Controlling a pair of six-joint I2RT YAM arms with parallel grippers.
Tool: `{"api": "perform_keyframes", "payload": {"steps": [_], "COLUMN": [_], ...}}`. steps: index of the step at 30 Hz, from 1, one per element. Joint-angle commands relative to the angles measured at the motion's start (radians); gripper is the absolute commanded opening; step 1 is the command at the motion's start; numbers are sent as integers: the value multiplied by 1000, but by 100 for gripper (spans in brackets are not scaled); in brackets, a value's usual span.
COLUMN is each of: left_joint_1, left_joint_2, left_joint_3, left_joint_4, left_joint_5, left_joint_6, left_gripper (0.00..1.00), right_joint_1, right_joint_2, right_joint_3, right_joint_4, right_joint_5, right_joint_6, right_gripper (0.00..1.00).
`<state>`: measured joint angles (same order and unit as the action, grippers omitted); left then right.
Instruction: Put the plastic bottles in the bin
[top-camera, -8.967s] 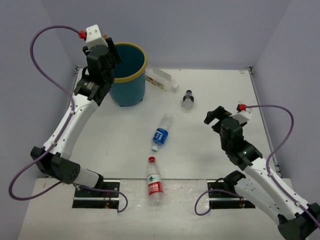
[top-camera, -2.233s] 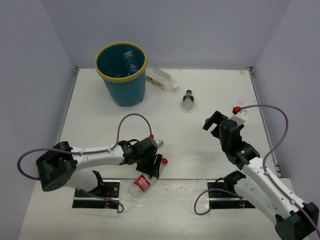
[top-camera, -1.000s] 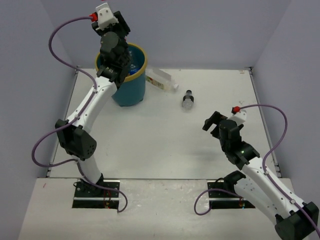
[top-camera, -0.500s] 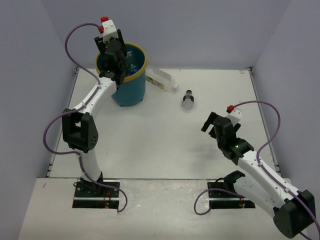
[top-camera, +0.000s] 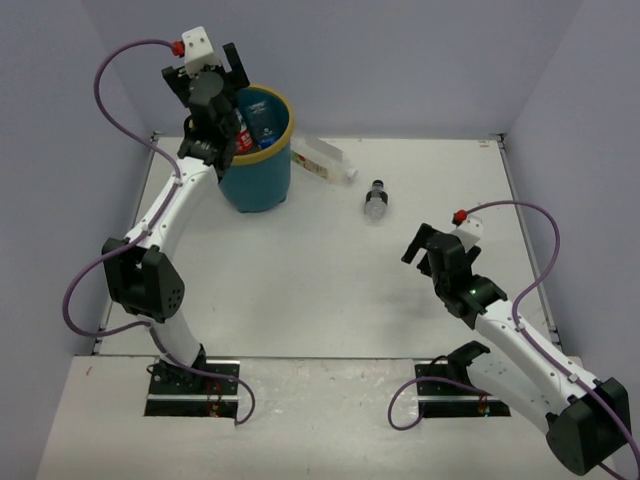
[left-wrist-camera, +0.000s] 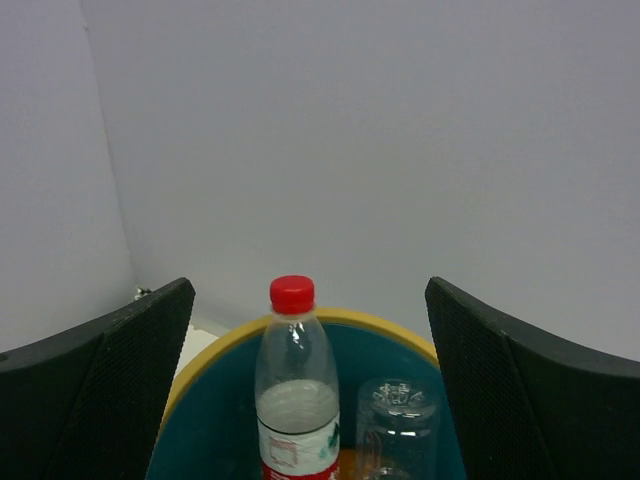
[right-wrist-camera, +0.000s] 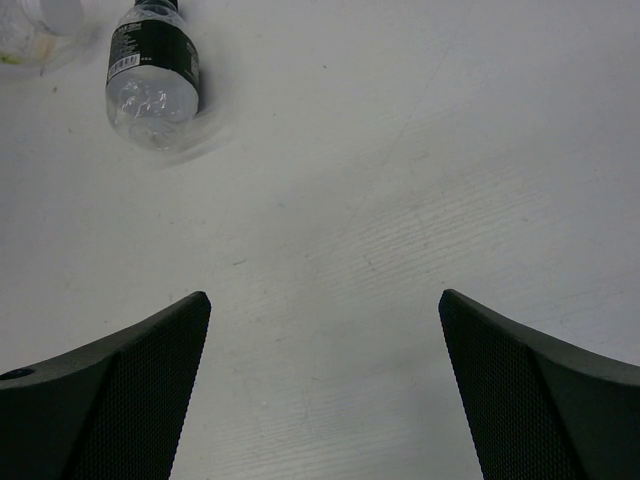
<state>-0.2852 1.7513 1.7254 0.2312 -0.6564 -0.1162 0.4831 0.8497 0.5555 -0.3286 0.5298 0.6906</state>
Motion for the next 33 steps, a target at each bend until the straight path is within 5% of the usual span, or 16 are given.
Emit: {"api": "perform_keyframes", "payload": {"steps": [1, 7, 12, 19, 25, 33], "left_joint_1": [8, 7, 8, 8, 8, 8], "left_joint_2": [-127, -295, -547, -755, -853, -977], "left_joint_3": [0, -139, -467, -814, -849, -873], "left_joint_4": [-116, -422, -489, -573, -781, -791], "left_joint_5": [97, 252, 143, 376, 287, 327], "left_joint_6": [-98, -254, -387, -461, -531, -524], "left_gripper": [100, 100, 100, 100, 100, 100], "right_joint_1": [-8, -36, -68, -125, -133, -135], "right_joint_2": [15, 189, 441, 869, 1133, 1308], "right_joint_3": [75, 210, 404, 746, 1003, 1145], "right_joint_4": [45, 112, 114, 4, -135, -197], "right_joint_5": [-6, -133, -227, -319, -372, -372], "right_joint_6": [-26, -88, -156, -201, -214, -194], "right_gripper": [99, 99, 99, 99, 99, 99]}}
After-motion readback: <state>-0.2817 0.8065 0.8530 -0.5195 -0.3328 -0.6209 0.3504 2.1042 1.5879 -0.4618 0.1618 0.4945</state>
